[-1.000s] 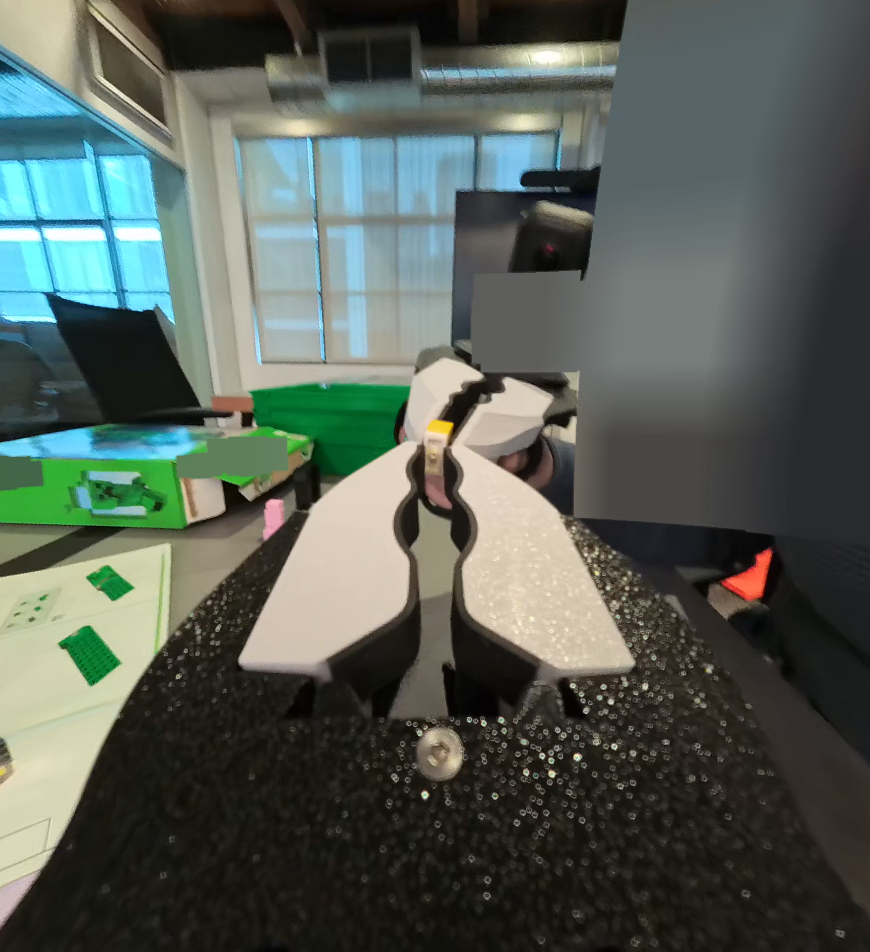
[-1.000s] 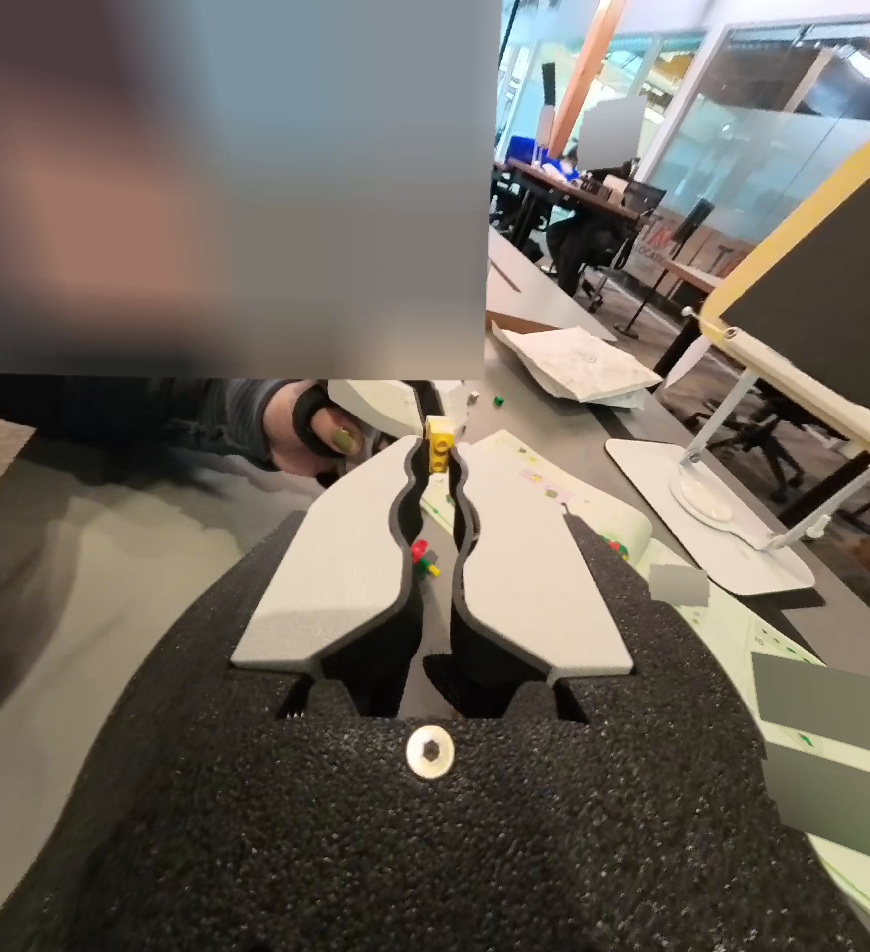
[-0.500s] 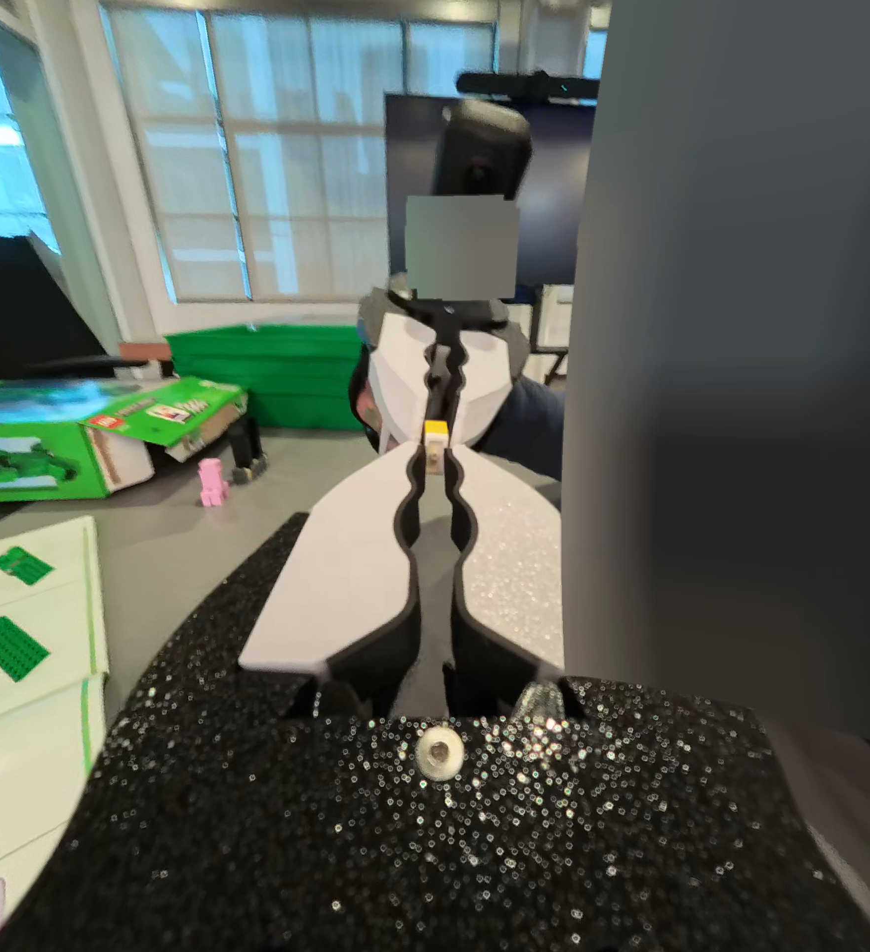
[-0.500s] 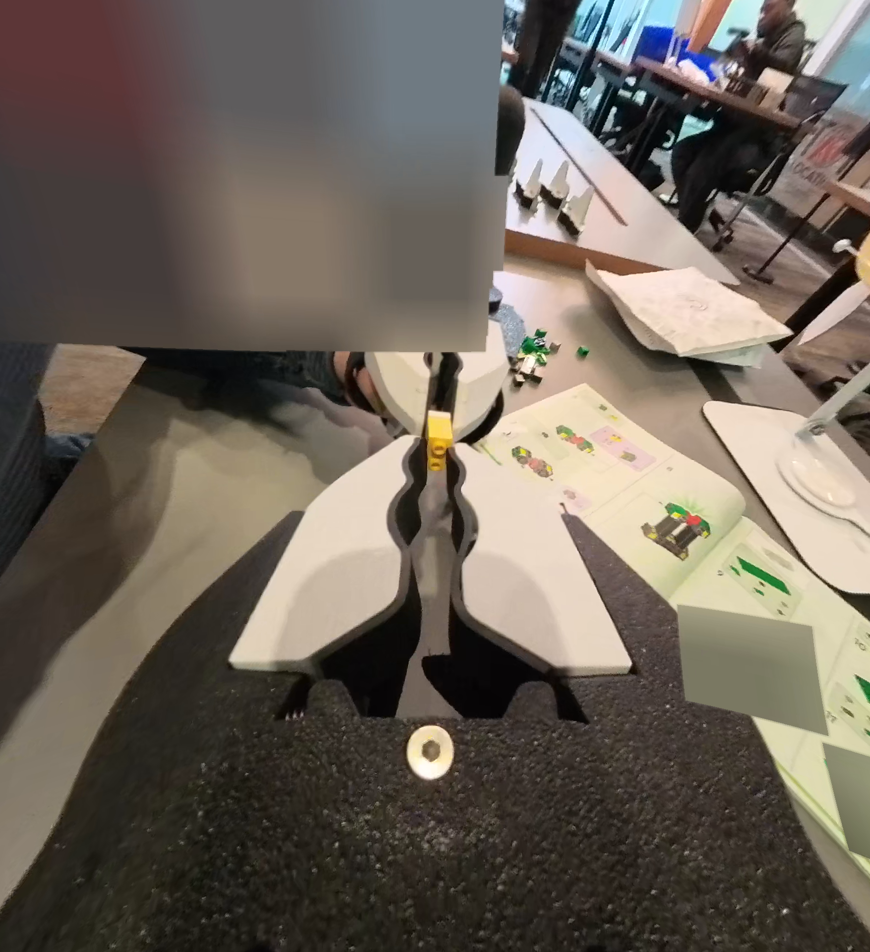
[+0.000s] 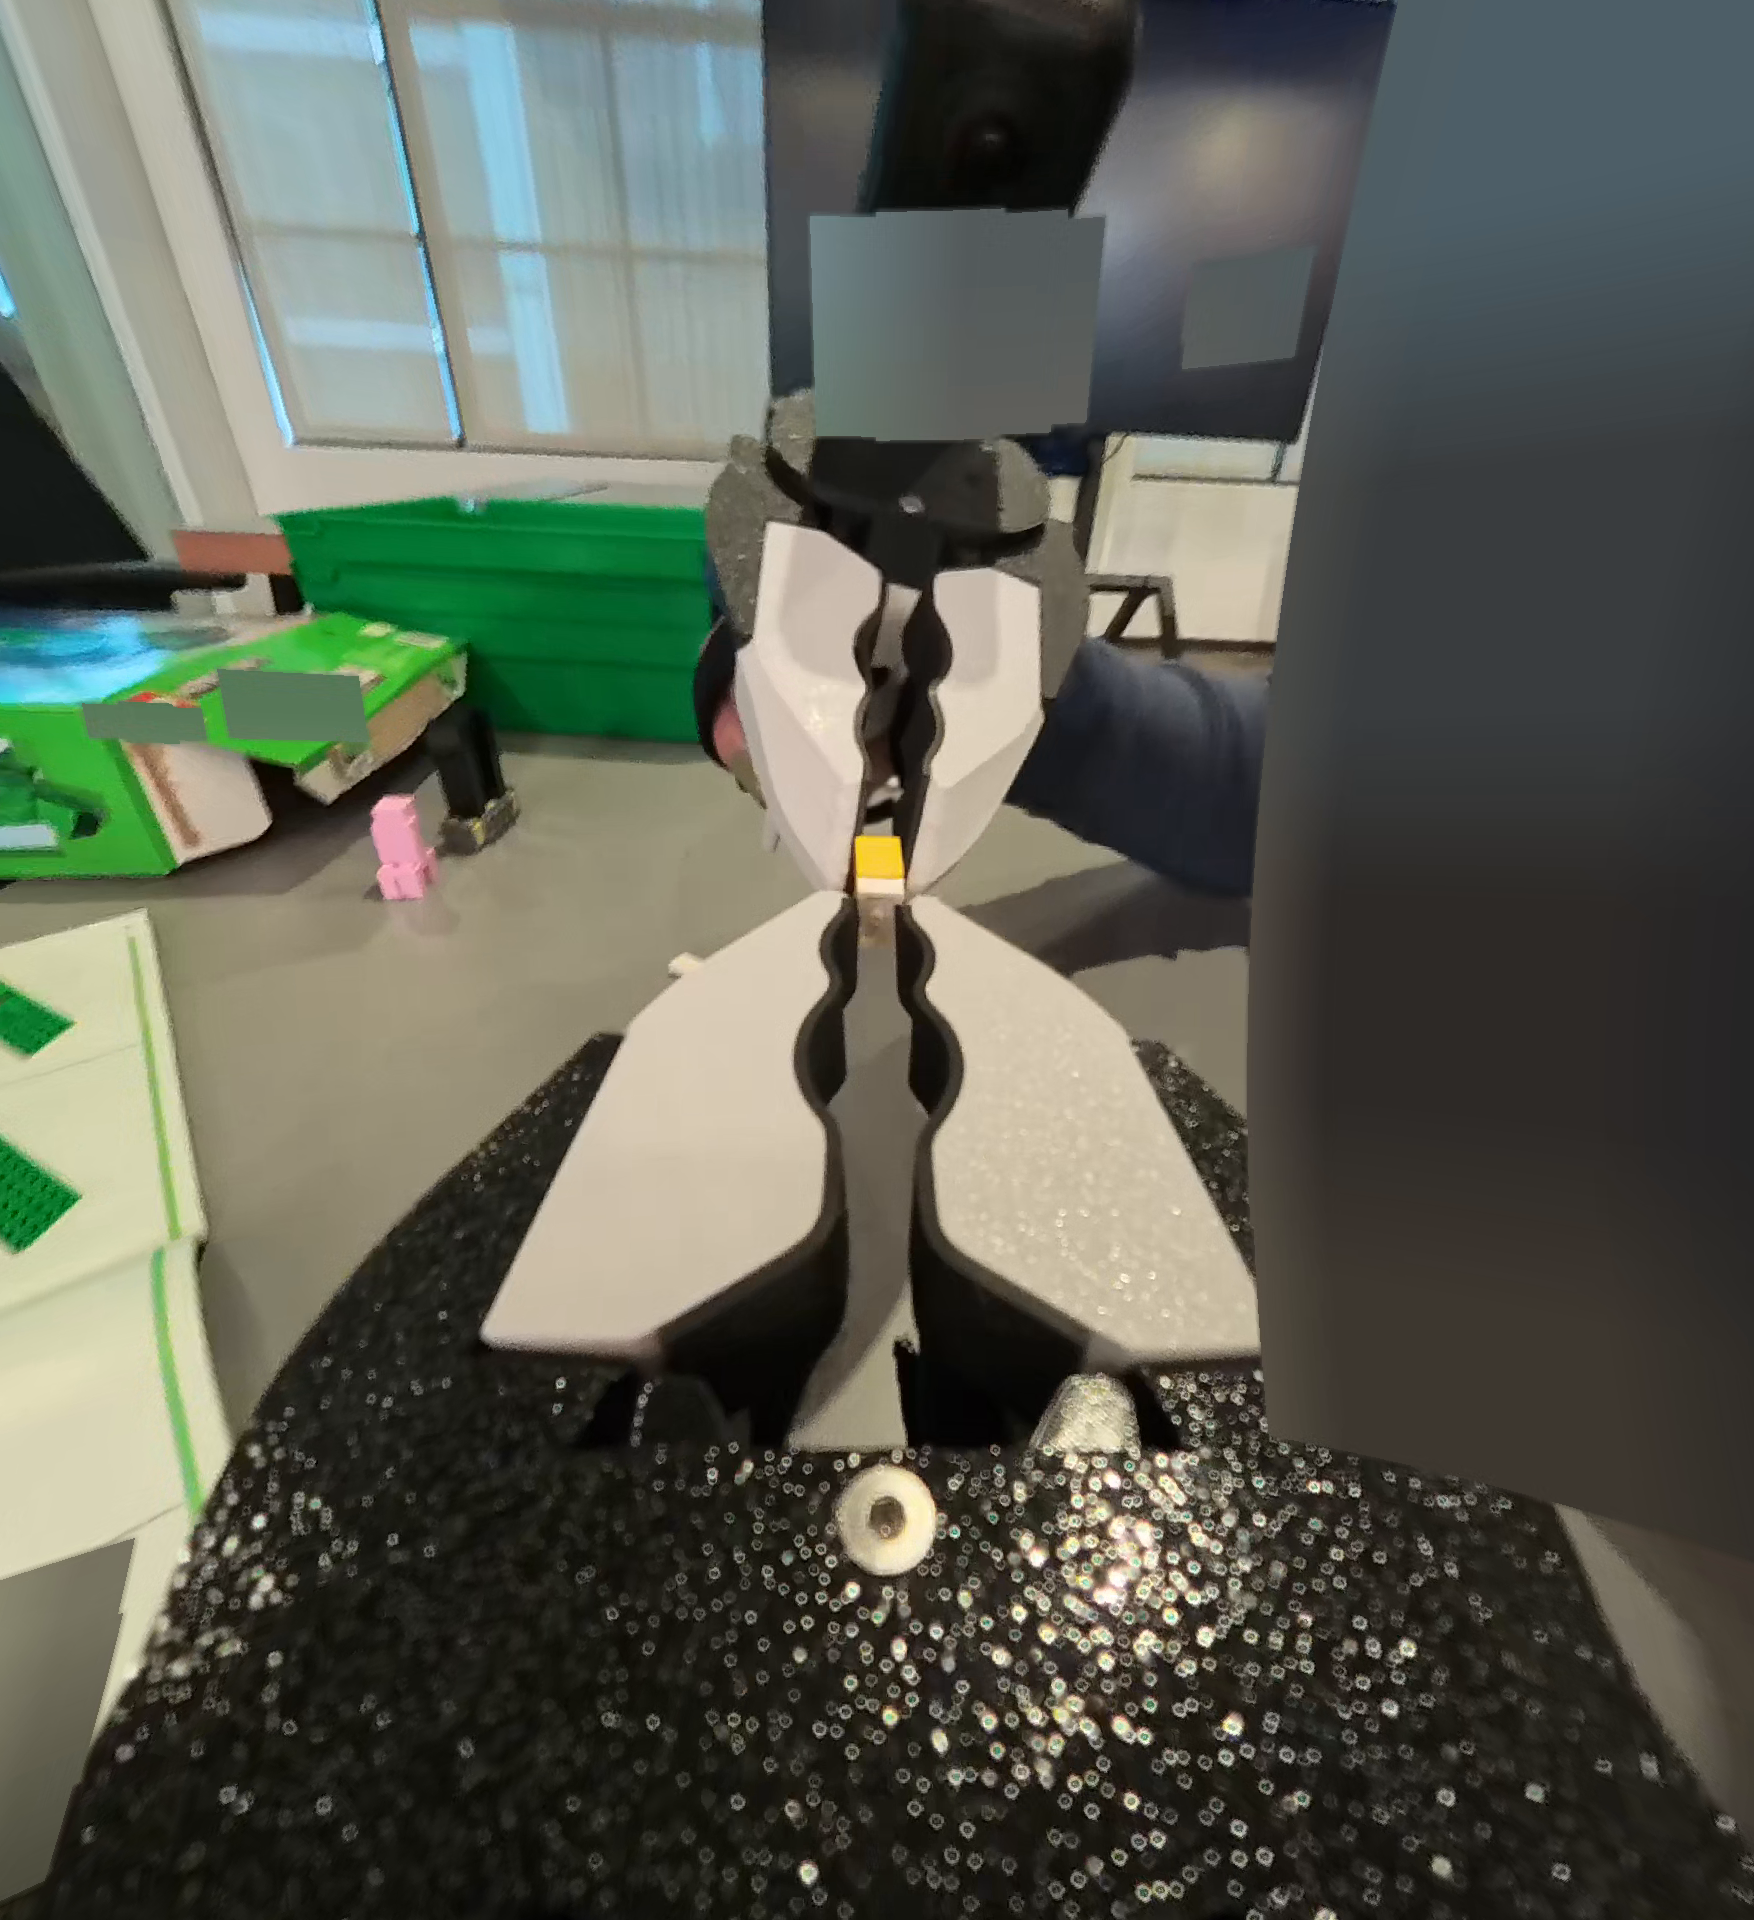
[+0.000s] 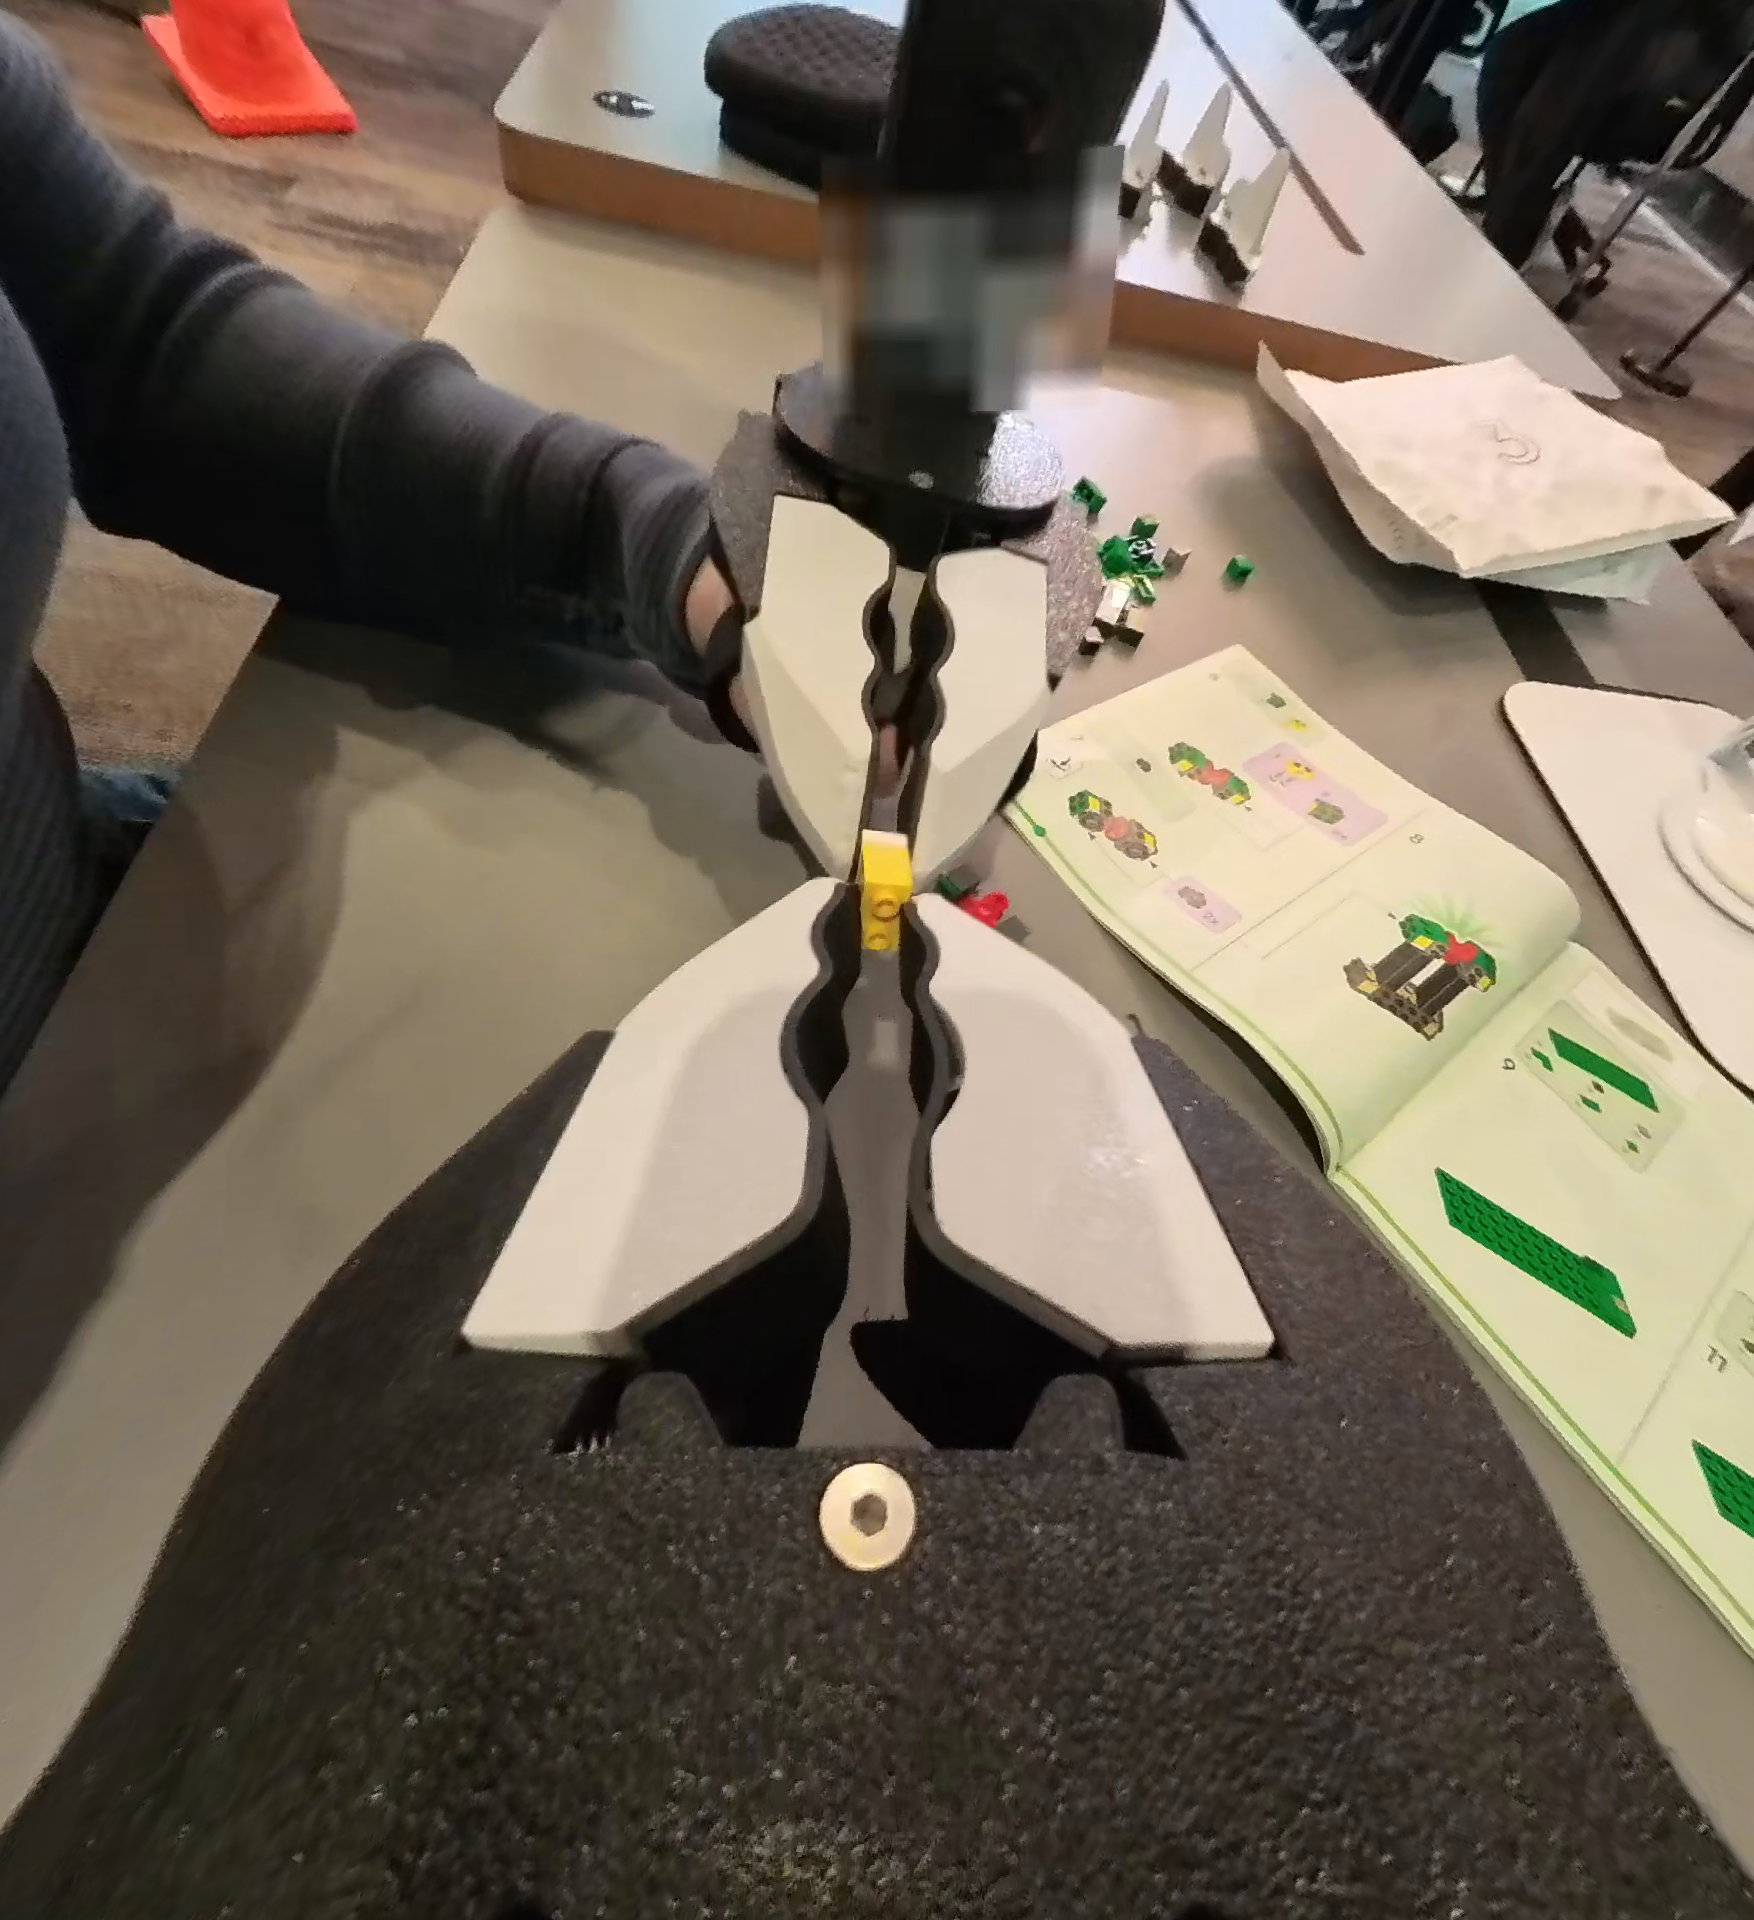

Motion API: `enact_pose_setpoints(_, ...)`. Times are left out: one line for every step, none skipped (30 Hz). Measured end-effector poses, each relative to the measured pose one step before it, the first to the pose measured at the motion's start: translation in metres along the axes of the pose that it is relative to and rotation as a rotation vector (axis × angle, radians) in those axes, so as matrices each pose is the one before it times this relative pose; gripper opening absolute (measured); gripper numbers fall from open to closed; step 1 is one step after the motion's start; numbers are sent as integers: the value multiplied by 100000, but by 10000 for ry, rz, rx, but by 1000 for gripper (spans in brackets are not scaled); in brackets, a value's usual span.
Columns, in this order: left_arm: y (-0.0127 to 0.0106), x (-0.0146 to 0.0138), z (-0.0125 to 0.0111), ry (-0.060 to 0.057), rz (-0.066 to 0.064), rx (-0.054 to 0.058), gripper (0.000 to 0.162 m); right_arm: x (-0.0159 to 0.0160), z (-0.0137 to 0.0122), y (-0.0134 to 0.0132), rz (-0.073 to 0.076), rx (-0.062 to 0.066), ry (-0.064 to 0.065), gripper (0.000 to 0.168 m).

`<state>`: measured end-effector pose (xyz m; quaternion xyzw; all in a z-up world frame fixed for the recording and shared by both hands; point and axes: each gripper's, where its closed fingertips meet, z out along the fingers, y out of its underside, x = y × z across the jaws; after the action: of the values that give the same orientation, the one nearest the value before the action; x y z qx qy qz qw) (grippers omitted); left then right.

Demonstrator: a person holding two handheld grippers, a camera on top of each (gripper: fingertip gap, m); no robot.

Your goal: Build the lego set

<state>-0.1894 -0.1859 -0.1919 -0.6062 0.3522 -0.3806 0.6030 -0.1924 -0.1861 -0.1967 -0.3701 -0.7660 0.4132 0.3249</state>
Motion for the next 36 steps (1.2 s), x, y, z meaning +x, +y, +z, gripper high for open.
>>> enact_pose_setpoints(154,-129,-19,-67,-35,-89,7,99,100,171,50,-1,90,7)
enact_pose_setpoints(193,-94,3,-35,-40,-97,7,27,87,190,79,17,29,7)
enact_pose_setpoints(153,-91,29,-32,-63,-75,7,50,46,161,140,76,14,7)
enact_pose_setpoints(145,-81,52,-27,-86,-71,7,50,26,153,234,126,-34,7)
enact_pose_setpoints(142,-77,66,-14,-104,-71,7,33,17,152,277,154,-80,7)
enact_pose_setpoints(116,-103,26,-28,-115,-60,7,75,16,126,318,193,-61,7)
enact_pose_setpoints(128,-129,18,-54,-94,-70,7,83,56,140,334,177,-57,7)
enact_pose_setpoints(140,-139,13,-57,-106,-73,7,104,56,155,235,140,-15,7)
enact_pose_setpoints(88,-146,-7,-46,-160,-38,7,140,36,75,212,173,20,7)
enact_pose_setpoints(51,-159,-5,-43,-214,-17,7,121,44,60,280,176,-28,7)
enact_pose_setpoints(3,-234,-8,-106,-224,9,7,201,40,36,297,178,26,7)
enact_pose_setpoints(-91,-317,-53,-179,-177,65,7,328,39,-82,354,262,81,7)
enact_pose_setpoints(-207,-248,-88,-142,-110,115,7,267,64,-217,496,399,-1,7)
enact_pose_setpoints(-296,-108,-143,-60,-71,153,7,54,71,-322,615,509,-199,7)
enact_pose_setpoints(-315,-96,-123,-78,-61,147,8,52,98,-362,635,559,-202,7)
enact_pose_setpoints(-223,-90,-101,-90,-31,80,8,62,112,-232,529,461,-163,7)
enact_pose_setpoints(-132,-66,-83,-81,1,22,8,-1,90,-148,314,346,-139,7)
enact_pose_setpoints(-90,-79,-70,-92,7,-2,8,48,81,-89,216,233,-56,7)
enact_pose_setpoints(-89,-50,-41,-63,-9,2,8,34,54,-92,184,187,-49,7)
enact_pose_setpoints(-144,31,-26,-6,-33,27,8,-63,32,-116,154,169,-117,7)
enact_pose_setpoints(-166,36,-20,-8,-49,27,8,-80,19,-176,146,174,-105,7)
enact_pose_setpoints(-157,53,-22,-11,-28,-21,8,-71,41,-138,83,127,-74,7)
enact_pose_setpoints(-116,49,-54,-16,16,-71,8,-99,59,-108,16,63,-55,7)
enact_pose_setpoints(-129,10,-89,-50,35,-89,8,-34,85,-108,-37,29,17,7)
enact_pose_setpoints(-207,-13,-110,-57,50,-52,8,-33,139,-199,-108,40,33,7)
enact_pose_setpoints(-340,-28,-159,-53,52,11,8,-78,183,-326,-138,71,1,7)
enact_pose_setpoints(-475,-63,-200,-71,13,39,8,-15,243,-463,-119,86,18,7)
enact_pose_setpoints(-603,-73,-262,-64,13,34,8,-67,313,-588,-114,86,-47,7)
enact_pose_setpoints(-701,-52,-325,-75,90,-3,8,-122,393,-661,-143,41,-114,7)
enact_pose_setpoints(-733,-129,-381,-144,168,-63,8,-50,463,-709,-219,-4,-83,7)
enact_pose_setpoints(-789,-163,-411,-193,207,-114,8,-1,504,-763,-245,-52,-84,7)
enact_pose_setpoints(-851,-190,-433,-224,229,-140,8,-45,522,-838,-260,-60,-145,7)
enact_pose_setpoints(-836,-275,-455,-310,249,-180,8,44,523,-876,-311,-77,-115,7)
enact_pose_setpoints(-762,-413,-463,-407,289,-243,8,182,553,-798,-346,-144,-52,7)
enact_pose_setpoints(-708,-467,-493,-446,321,-247,8,251,556,-780,-305,-166,-21,7)
enact_pose_setpoints(-787,-432,-513,-401,285,-156,8,183,566,-885,-227,-75,-46,7)
